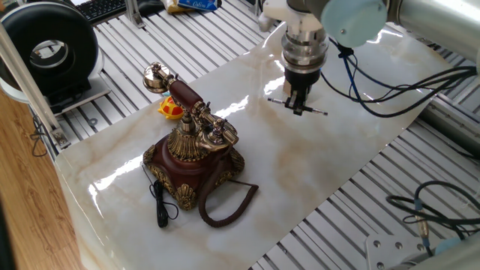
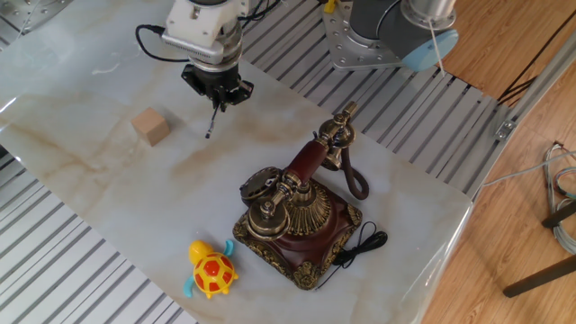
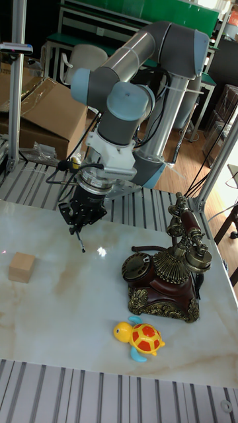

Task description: Dial a number on an old rotary phone

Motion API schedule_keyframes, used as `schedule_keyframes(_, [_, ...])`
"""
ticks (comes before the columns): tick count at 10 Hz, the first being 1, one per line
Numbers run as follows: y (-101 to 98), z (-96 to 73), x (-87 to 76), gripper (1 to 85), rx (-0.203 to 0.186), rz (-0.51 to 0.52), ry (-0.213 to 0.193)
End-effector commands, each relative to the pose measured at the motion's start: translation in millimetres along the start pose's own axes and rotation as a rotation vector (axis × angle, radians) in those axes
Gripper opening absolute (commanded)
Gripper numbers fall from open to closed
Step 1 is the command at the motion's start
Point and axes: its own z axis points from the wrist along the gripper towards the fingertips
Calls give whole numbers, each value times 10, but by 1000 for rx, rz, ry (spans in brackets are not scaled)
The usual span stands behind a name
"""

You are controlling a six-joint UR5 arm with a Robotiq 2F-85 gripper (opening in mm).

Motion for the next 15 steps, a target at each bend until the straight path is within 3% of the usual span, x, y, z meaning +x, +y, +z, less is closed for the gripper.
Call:
schedule_keyframes(1, [-248, -39, -68, 13, 100, -242, -16])
schedule_keyframes(2, [-310, -64, -164, 13, 128, -339, -42])
schedule_keyframes(3, [-306, -131, -254, 13, 128, -405, -60])
schedule_keyframes(4, [-350, -179, -413, 13, 158, -521, -92])
schedule_keyframes(5, [-313, -190, -528, 13, 164, -600, -111])
schedule_keyframes(7, [-224, -233, -681, 13, 158, -640, -132])
schedule_keyframes(8, [-255, -240, -727, 13, 177, -676, -142])
schedule_keyframes(10, [-315, -152, -757, 13, 186, -723, -159])
schedule_keyframes(13, [-337, -120, -701, 13, 182, -724, -143])
schedule_keyframes(15, [-199, -119, -686, 13, 126, -702, -163])
